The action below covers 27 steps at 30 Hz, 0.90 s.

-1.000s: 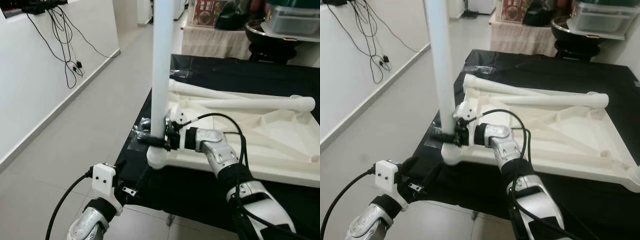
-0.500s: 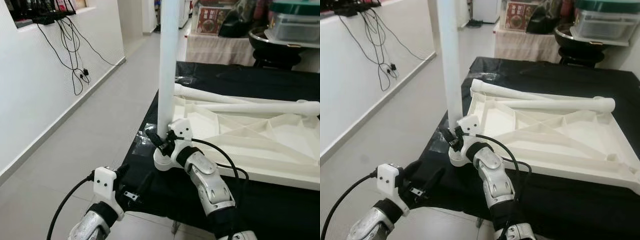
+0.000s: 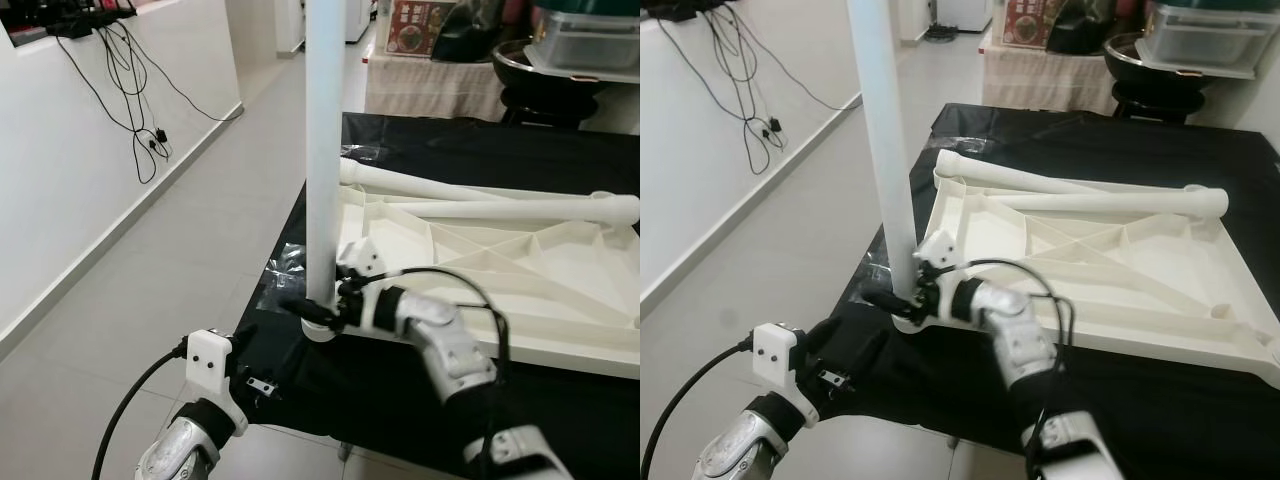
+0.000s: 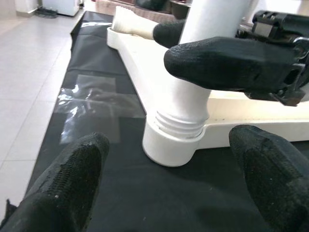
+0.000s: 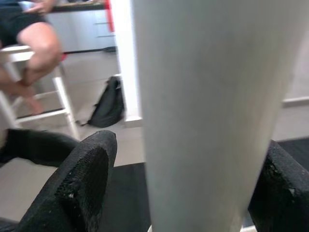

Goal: Building children table

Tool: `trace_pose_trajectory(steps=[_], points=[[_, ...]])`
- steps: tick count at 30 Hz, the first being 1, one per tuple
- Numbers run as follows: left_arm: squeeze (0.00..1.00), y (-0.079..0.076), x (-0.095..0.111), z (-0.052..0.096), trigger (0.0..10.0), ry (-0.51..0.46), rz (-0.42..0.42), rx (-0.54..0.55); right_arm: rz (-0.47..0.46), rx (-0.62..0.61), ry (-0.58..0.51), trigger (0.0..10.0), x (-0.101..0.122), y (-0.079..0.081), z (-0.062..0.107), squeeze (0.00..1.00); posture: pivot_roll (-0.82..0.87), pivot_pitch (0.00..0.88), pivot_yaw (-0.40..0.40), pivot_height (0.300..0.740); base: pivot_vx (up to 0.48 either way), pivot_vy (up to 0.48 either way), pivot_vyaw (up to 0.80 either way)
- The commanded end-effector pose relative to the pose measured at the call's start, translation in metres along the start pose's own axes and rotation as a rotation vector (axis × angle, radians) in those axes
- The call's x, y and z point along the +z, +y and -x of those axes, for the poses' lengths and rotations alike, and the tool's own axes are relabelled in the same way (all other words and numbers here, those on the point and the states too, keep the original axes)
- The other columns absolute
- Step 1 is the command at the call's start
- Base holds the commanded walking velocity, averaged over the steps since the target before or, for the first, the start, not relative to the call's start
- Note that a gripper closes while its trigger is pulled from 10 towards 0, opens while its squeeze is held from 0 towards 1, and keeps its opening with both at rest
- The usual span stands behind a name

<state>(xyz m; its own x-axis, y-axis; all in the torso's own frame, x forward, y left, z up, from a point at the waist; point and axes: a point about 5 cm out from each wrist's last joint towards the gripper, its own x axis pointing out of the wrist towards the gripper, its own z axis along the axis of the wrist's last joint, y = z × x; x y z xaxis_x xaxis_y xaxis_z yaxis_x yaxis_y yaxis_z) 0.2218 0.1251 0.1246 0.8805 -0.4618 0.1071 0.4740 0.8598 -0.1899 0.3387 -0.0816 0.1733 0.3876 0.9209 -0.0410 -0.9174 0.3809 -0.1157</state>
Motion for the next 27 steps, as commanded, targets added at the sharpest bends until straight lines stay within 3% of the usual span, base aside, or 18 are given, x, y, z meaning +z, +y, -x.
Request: trace_pose_trajectory(steps=[1, 6, 7, 8, 22, 26, 27], points=[[0.00, 0.001, -0.004, 0.002, 10.0, 0.022, -0.010, 0.005, -0.019, 0.071, 0.020, 10.0, -0.007, 0.004, -0.006, 0.00, 0.07, 0.111, -0.008, 0.740, 0.000, 0.000, 0.00], [0.00, -0.001, -0.003, 0.002, 10.0, 0.022, -0.023, 0.007, -0.035, 0.154, 0.032, 10.0, -0.005, -0.001, -0.013, 0.00, 0.09, 0.111, -0.011, 0.740, 0.000, 0.000, 0.00], [0.00, -0.001, -0.003, 0.003, 10.0, 0.023, -0.024, 0.008, -0.050, 0.176, 0.038, 3.3, -0.005, -0.002, -0.016, 0.00, 0.10, 0.113, -0.012, 0.740, 0.000, 0.000, 0.00], [0.00, -0.002, -0.003, 0.003, 10.0, 0.025, -0.026, 0.008, -0.073, 0.200, 0.044, 0.0, -0.005, -0.003, -0.020, 0.00, 0.11, 0.116, -0.015, 0.740, 0.000, 0.000, 0.00], [0.00, -0.004, -0.004, 0.005, 10.0, 0.032, -0.025, 0.008, -0.073, 0.201, 0.043, 0.0, -0.007, -0.010, -0.019, 0.00, 0.10, 0.127, -0.009, 0.740, 0.000, 0.000, 0.00], [0.00, -0.004, -0.004, 0.006, 10.0, 0.033, -0.021, 0.007, -0.041, 0.116, 0.034, 0.0, -0.008, -0.015, -0.013, 0.00, 0.08, 0.127, -0.012, 0.740, 0.000, 0.000, 0.00], [0.00, -0.004, -0.005, 0.006, 10.0, 0.034, -0.018, 0.007, -0.025, 0.014, 0.034, 0.0, -0.011, -0.019, -0.009, 0.00, 0.07, 0.125, -0.018, 0.740, 0.000, 0.000, 0.00]])
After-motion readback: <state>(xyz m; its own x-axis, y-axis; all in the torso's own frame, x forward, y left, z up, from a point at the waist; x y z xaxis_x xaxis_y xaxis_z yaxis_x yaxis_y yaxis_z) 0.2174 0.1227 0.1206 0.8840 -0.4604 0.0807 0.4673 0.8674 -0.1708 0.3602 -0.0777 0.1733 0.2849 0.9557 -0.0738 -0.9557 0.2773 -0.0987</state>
